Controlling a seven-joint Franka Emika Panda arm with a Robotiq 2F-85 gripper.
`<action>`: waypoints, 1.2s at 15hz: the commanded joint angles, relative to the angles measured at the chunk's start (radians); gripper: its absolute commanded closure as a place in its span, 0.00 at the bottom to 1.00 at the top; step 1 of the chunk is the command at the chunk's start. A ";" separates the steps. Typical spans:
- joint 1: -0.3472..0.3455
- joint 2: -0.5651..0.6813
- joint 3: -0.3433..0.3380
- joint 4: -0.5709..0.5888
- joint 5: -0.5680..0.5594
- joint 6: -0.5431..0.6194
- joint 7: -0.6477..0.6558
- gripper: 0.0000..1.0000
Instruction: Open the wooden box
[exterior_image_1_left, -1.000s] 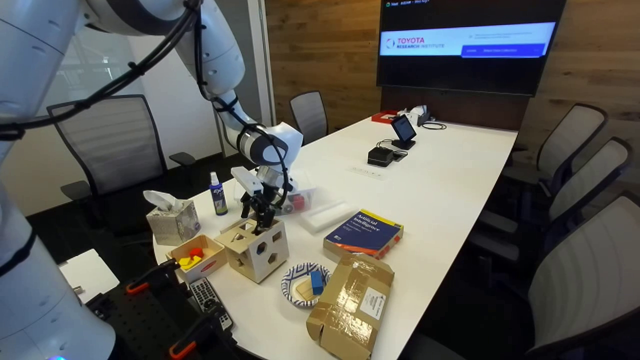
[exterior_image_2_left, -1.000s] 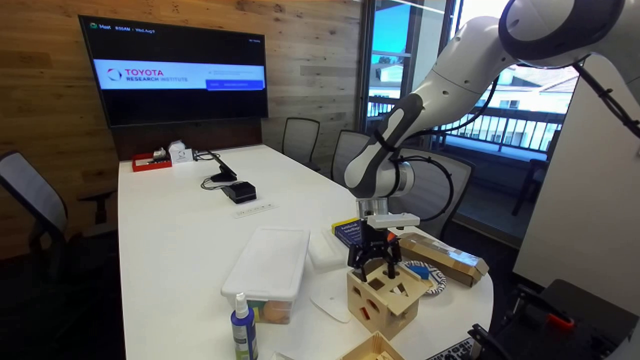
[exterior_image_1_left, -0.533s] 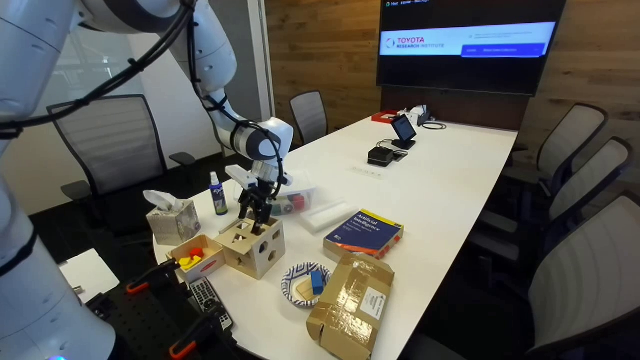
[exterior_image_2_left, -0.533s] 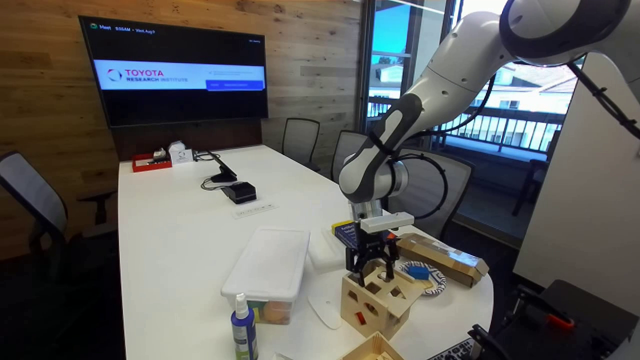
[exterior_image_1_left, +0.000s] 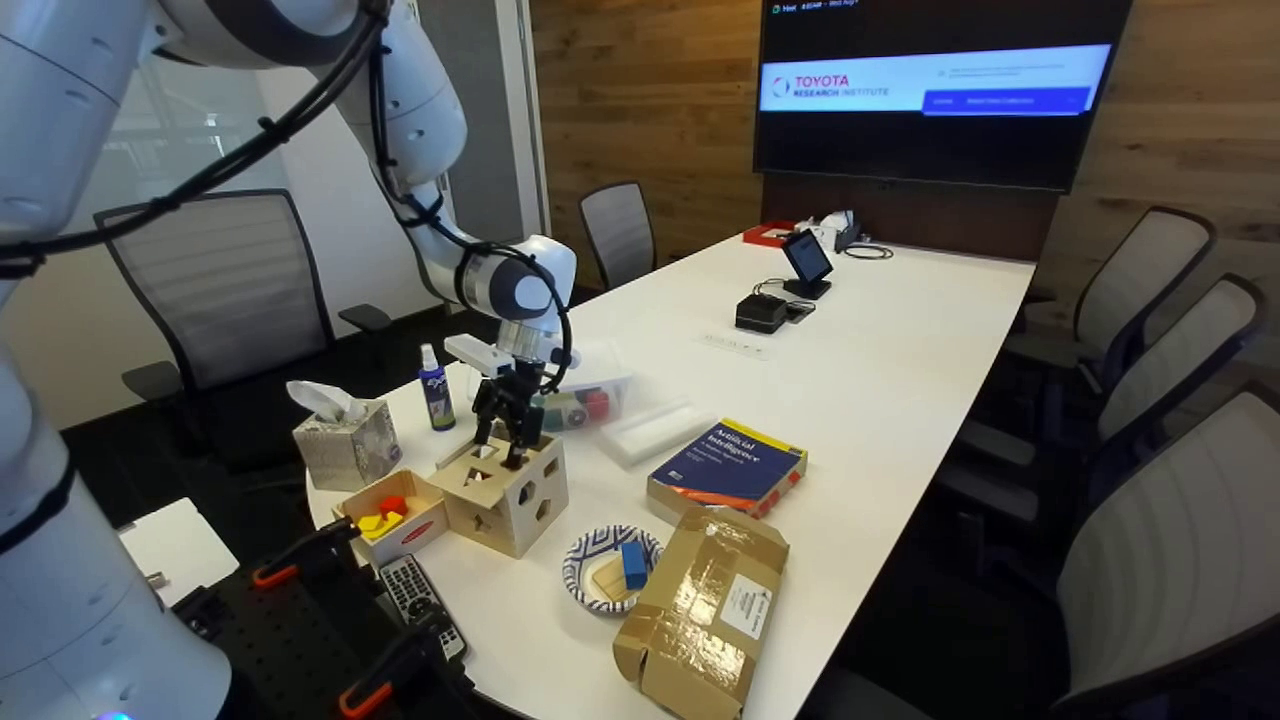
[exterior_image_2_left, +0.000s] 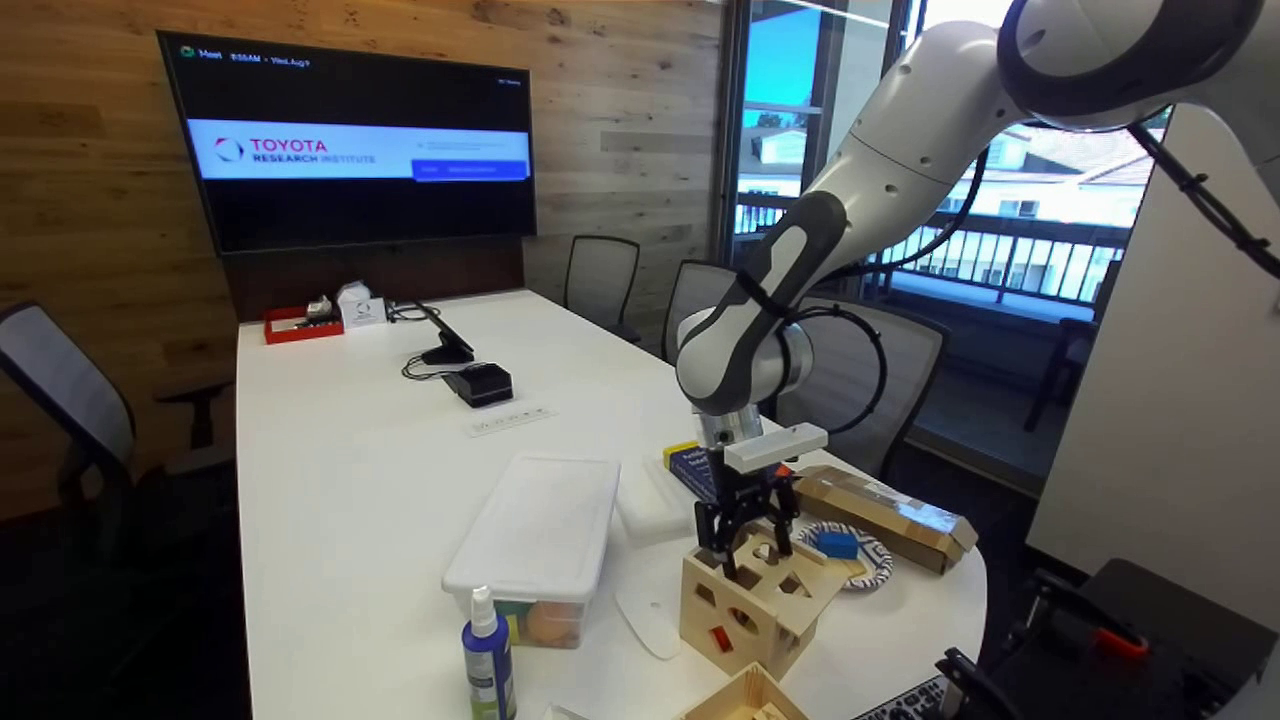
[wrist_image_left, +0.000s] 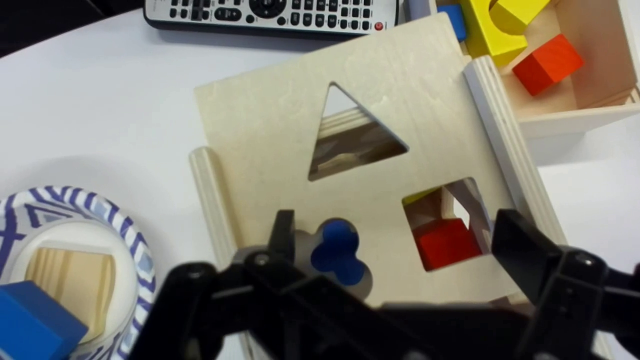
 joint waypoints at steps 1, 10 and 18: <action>0.009 -0.006 -0.021 -0.011 -0.014 0.003 0.025 0.00; -0.018 0.045 -0.001 0.037 0.008 -0.152 -0.022 0.00; -0.100 0.053 0.049 0.043 0.085 -0.232 -0.223 0.00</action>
